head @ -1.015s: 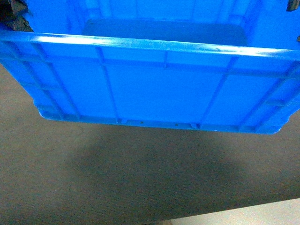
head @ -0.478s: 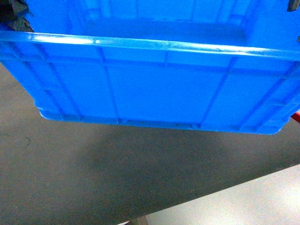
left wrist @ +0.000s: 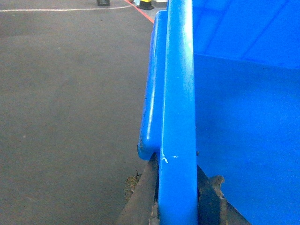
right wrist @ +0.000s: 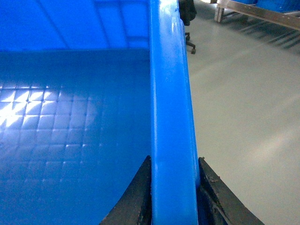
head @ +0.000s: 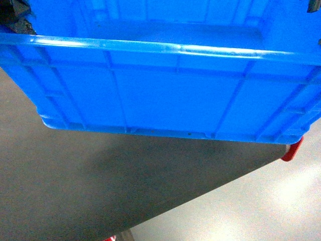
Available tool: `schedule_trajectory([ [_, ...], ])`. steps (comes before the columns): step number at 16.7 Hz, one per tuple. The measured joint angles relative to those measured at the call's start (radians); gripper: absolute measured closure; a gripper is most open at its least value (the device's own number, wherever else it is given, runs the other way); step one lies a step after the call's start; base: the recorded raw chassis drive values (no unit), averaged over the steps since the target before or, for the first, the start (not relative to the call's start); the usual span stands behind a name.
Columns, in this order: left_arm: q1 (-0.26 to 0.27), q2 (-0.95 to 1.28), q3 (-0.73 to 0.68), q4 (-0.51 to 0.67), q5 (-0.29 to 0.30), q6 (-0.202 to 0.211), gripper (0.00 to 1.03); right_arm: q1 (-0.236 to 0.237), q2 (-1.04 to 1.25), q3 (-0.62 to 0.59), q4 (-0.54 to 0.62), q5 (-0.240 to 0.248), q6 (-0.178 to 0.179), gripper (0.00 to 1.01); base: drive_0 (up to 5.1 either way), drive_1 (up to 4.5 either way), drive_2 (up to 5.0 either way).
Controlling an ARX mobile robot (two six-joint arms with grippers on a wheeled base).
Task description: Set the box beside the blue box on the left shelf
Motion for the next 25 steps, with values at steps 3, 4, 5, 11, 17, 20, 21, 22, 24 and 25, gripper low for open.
schedule_trajectory([
  [3,0.0,0.0,0.0,0.0,0.0,0.0,0.94,0.0,0.0,0.0,0.0,0.0,0.0,0.81,-1.5,-1.5,-1.5],
  [4,0.0,0.0,0.0,0.0,0.0,0.0,0.94,0.0,0.0,0.0,0.0,0.0,0.0,0.81,-1.5,-1.5,-1.5],
  [5,0.0,0.0,0.0,-0.001,0.0,0.0,0.94,0.0,0.0,0.0,0.0,0.0,0.0,0.81,-1.5,-1.5,-1.5],
  [11,0.0,0.0,0.0,0.0,0.0,0.0,0.94,0.0,0.0,0.0,0.0,0.0,-0.002,0.81,-1.6,-1.56,-1.6],
  [17,0.0,0.0,0.0,0.0,0.0,0.0,0.94,0.0,0.0,0.0,0.001,0.0,-0.002,0.82,-1.8,-1.79,-1.8],
  [20,0.0,0.0,0.0,0.0,0.0,-0.003,0.94,0.0,-0.001,0.0,0.0,0.001,-0.002,0.82,-1.6,-1.64,-1.6],
  [21,0.0,0.0,0.0,0.0,0.0,-0.003,0.94,0.0,-0.001,0.0,0.0,0.001,-0.003,0.82,-1.5,-1.49,-1.5],
  [22,0.0,0.0,0.0,0.0,0.0,-0.003,0.94,0.0,-0.001,0.0,0.001,0.001,-0.002,0.82,-1.6,-1.64,-1.6],
  [24,0.0,0.0,0.0,0.0,0.0,-0.003,0.94,0.0,-0.001,0.0,0.001,0.001,-0.003,0.82,-1.8,-1.76,-1.8],
  [25,0.0,0.0,0.0,0.0,0.0,-0.003,0.94,0.0,-0.001,0.0,0.0,0.001,-0.003,0.82,-1.7,-1.72,-1.7],
])
